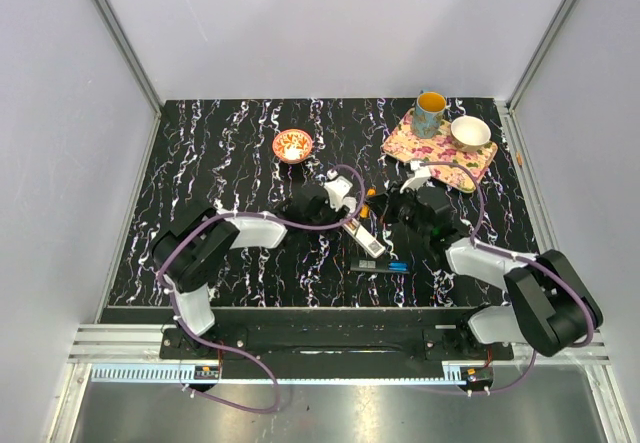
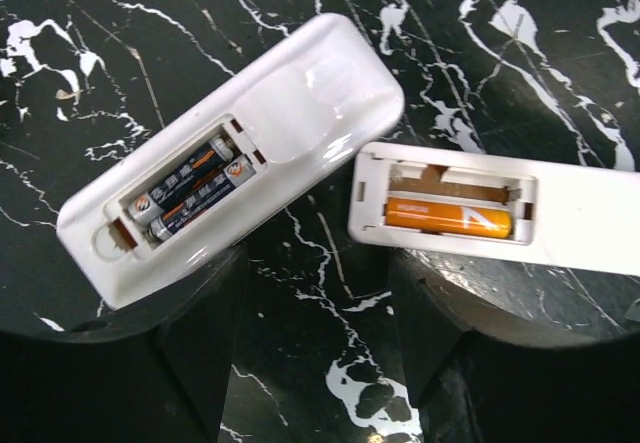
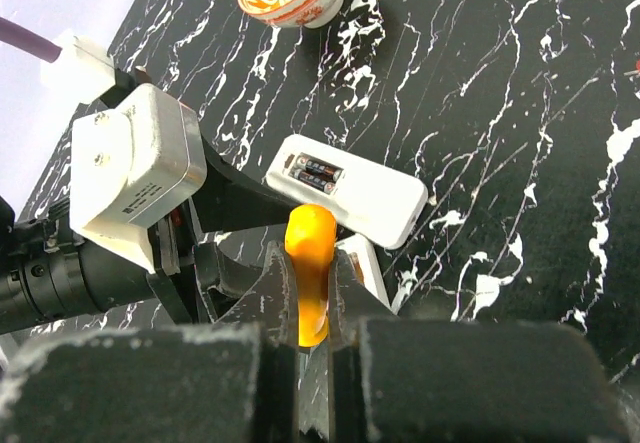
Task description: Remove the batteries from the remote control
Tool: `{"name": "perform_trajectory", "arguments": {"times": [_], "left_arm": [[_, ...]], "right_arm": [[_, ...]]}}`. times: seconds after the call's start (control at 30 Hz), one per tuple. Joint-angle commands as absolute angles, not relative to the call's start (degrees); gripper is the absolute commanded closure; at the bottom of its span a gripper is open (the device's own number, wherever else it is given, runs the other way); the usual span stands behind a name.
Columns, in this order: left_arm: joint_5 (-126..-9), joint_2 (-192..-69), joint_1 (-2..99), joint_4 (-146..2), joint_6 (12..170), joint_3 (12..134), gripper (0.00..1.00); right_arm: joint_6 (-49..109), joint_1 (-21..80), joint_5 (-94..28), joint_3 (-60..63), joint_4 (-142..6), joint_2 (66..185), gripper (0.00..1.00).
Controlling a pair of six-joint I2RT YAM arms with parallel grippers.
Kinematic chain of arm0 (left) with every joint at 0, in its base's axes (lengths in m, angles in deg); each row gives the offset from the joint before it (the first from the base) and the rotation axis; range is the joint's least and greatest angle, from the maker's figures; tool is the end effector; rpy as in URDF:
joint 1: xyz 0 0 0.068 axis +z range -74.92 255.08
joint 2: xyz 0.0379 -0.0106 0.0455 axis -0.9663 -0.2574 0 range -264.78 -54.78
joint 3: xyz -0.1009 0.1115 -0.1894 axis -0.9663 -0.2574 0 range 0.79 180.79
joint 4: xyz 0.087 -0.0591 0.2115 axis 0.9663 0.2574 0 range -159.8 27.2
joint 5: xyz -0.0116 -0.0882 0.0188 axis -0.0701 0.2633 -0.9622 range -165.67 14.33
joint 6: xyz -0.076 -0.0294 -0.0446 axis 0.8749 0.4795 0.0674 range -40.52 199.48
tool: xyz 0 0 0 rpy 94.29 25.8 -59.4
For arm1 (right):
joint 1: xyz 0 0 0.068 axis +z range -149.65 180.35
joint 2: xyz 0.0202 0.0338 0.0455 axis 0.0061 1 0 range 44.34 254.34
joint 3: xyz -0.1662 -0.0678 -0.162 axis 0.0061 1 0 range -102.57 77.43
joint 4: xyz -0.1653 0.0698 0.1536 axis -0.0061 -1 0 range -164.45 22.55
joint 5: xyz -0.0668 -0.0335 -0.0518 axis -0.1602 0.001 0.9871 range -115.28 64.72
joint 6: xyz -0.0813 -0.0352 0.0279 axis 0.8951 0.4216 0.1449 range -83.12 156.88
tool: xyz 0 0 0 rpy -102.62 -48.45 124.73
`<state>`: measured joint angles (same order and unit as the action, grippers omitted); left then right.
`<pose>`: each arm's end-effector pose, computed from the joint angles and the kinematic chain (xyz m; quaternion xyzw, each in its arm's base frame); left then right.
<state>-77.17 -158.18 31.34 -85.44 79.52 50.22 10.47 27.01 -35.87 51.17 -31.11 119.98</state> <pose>0.2717 -0.2570 0.1005 0.3297 0.8374 -0.1515 0.4087 0.2630 0.1492 0.1765 -0.0591 0.7794 0.3415 0.5220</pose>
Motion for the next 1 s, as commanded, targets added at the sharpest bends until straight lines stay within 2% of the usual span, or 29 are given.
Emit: {"name": "perform_trajectory", "arguments": {"times": [0.0,0.3,0.47,0.97], "left_arm": [[-76.0,-159.9,32.8,-84.9,78.2,52.1,0.37],[-68.6,-164.0,32.7,-85.3,81.2,57.1,0.42],[-66.9,-163.6,32.6,-86.6,82.6,55.7,0.43],[-62.0,-160.6,32.3,-92.4,90.5,47.3,0.65]], "right_arm": [[9.9,26.8,-35.0,47.2,-23.1,122.7,1.0],[11.4,26.9,-31.2,43.9,-20.7,128.9,1.0],[12.0,26.6,-30.0,42.8,-20.7,130.9,1.0],[11.4,26.1,-22.6,45.0,-16.1,133.9,1.0]]}}
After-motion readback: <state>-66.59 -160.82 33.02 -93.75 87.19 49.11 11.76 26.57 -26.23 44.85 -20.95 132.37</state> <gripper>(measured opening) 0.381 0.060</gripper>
